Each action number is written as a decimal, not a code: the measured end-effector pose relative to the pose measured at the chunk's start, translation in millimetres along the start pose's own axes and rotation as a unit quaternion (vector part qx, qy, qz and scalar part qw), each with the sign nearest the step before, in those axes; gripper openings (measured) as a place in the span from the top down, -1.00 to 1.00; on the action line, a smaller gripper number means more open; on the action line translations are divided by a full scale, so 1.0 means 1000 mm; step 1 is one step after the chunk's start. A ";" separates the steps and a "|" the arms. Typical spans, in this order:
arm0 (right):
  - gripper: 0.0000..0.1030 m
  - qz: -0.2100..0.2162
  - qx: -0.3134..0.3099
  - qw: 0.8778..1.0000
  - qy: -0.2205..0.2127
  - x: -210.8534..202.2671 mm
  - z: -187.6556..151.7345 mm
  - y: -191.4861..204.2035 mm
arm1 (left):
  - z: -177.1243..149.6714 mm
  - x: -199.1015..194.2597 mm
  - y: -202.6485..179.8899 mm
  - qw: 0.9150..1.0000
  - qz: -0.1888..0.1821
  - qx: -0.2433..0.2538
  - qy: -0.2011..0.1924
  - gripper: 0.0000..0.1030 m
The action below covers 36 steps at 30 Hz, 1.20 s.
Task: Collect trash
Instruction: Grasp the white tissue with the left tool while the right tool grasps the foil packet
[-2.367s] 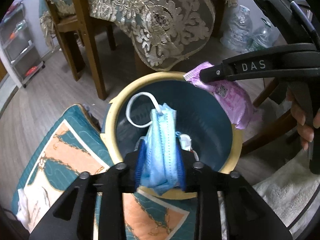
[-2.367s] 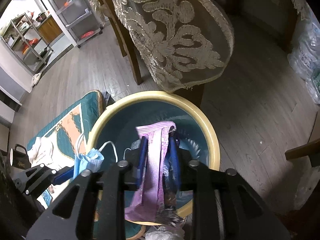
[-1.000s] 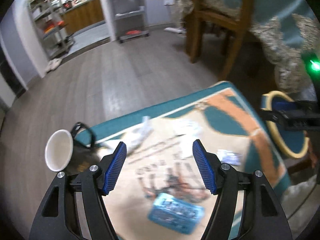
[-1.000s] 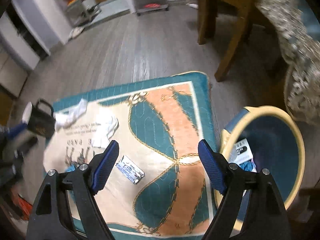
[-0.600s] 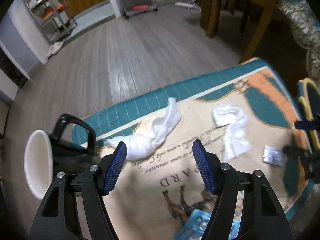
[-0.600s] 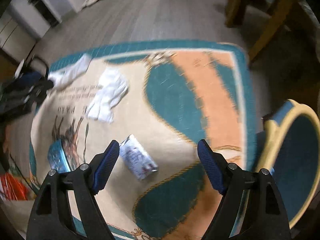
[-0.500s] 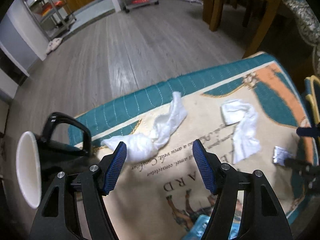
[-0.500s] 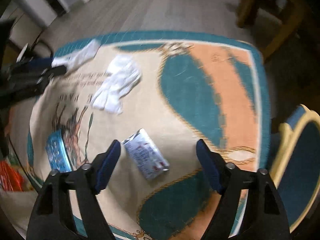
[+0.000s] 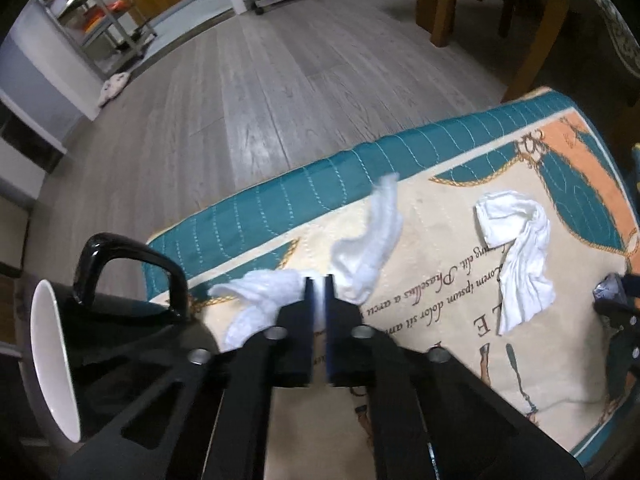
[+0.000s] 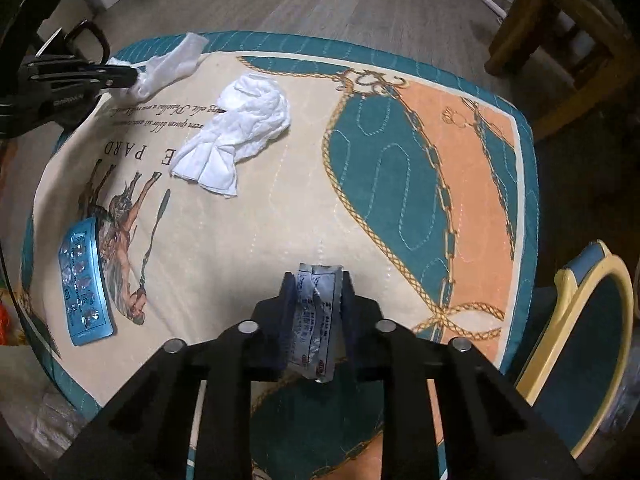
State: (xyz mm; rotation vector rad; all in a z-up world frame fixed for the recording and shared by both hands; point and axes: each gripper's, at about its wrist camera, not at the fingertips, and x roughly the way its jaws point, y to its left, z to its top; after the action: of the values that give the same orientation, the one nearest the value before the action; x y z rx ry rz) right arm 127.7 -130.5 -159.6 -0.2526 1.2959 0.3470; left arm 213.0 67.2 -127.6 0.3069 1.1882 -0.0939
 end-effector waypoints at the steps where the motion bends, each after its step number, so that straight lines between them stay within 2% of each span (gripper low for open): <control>1: 0.80 0.003 0.005 1.000 0.000 -0.002 0.000 -0.001 | -0.001 -0.002 0.002 1.000 -0.003 -0.001 -0.002 0.98; 6: 0.80 0.011 0.022 1.000 -0.017 -0.019 -0.007 -0.011 | -0.003 -0.009 0.000 1.000 -0.017 0.004 -0.014 0.98; 7: 0.80 0.014 0.029 0.999 -0.015 -0.022 -0.008 -0.013 | -0.003 -0.008 -0.002 1.000 -0.010 0.010 -0.015 0.96; 8: 0.80 0.018 0.038 0.999 -0.013 -0.023 -0.010 -0.016 | -0.002 -0.009 -0.005 1.000 -0.004 0.012 -0.018 0.80; 11: 0.71 0.035 0.061 0.997 -0.011 -0.027 -0.010 -0.024 | 0.001 -0.005 -0.009 1.000 -0.004 0.012 -0.015 0.07; 12: 0.46 0.046 0.071 0.996 -0.002 -0.027 -0.013 -0.026 | 0.001 -0.003 -0.010 1.000 -0.003 0.014 -0.013 0.03; 13: 0.25 0.048 0.071 0.996 0.001 -0.027 -0.015 -0.027 | 0.002 0.000 -0.012 1.000 0.000 0.020 -0.009 0.03; 17: 0.17 0.022 0.047 0.998 0.023 -0.021 -0.023 -0.024 | 0.003 0.017 -0.018 0.998 0.032 0.045 0.020 0.03; 20: 0.17 0.012 0.041 0.998 0.039 -0.016 -0.025 -0.023 | 0.004 0.020 -0.015 0.998 0.037 0.042 0.022 0.03; 22: 0.18 0.007 0.036 0.998 0.041 -0.010 -0.024 -0.021 | 0.006 0.020 -0.013 0.998 0.041 0.035 0.024 0.28; 23: 0.22 -0.001 0.026 0.999 0.038 -0.010 -0.024 -0.019 | 0.007 0.020 -0.013 0.998 0.048 0.035 0.024 0.58; 24: 0.42 -0.008 0.017 0.999 0.037 -0.010 -0.025 -0.018 | 0.006 0.018 -0.012 0.998 0.045 0.034 0.023 0.63; 30: 0.43 -0.006 0.005 1.000 0.025 -0.020 -0.026 -0.015 | 0.007 -0.010 -0.015 0.999 0.022 0.033 -0.001 0.68; 36: 0.43 -0.003 0.037 0.999 -0.010 -0.058 -0.024 -0.027 | 0.004 -0.058 -0.027 0.999 -0.007 0.036 -0.036 0.67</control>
State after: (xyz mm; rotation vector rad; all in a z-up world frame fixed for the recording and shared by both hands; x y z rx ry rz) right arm 103.8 -170.8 -110.1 -0.1906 1.2847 0.2955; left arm 189.1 34.8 -77.8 0.3552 1.1163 -0.1589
